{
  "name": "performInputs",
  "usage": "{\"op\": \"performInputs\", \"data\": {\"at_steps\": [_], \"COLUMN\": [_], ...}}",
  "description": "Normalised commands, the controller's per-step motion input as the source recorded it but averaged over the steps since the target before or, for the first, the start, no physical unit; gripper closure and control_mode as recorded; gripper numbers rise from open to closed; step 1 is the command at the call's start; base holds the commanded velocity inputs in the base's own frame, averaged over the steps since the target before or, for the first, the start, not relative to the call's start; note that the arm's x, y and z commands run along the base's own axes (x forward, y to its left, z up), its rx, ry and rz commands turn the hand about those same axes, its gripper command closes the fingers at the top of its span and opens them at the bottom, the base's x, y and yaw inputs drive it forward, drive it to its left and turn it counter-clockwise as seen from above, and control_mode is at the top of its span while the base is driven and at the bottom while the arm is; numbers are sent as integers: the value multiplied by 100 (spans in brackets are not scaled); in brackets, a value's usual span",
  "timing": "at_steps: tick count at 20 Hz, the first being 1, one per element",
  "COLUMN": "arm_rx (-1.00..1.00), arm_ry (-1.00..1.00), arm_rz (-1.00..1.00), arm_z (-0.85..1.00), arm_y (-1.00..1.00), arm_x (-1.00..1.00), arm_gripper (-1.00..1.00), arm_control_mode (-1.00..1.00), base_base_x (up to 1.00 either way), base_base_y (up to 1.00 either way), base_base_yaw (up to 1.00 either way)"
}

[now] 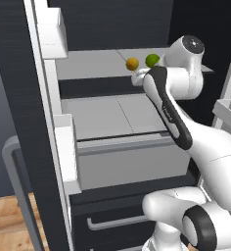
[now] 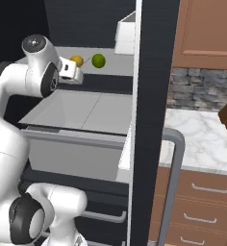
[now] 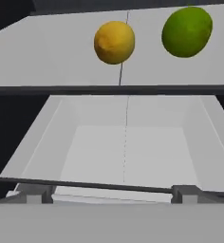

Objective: Grab the lemon and lime from the fridge, place them in the blender, close the lid, and turn on the blender to create a marinade.

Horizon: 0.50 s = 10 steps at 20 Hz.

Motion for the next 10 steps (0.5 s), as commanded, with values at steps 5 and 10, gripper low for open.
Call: {"op": "performInputs", "data": {"at_steps": [5, 10], "arm_rx": [6, 0], "arm_ry": [0, 0], "arm_rz": [-10, -12], "arm_z": [19, 0], "arm_y": [9, 13], "arm_x": [48, 58], "arm_gripper": [-100, -100], "arm_control_mode": [-100, -100], "base_base_x": [0, 0], "base_base_y": [0, 0], "base_base_yaw": [0, 0]}}
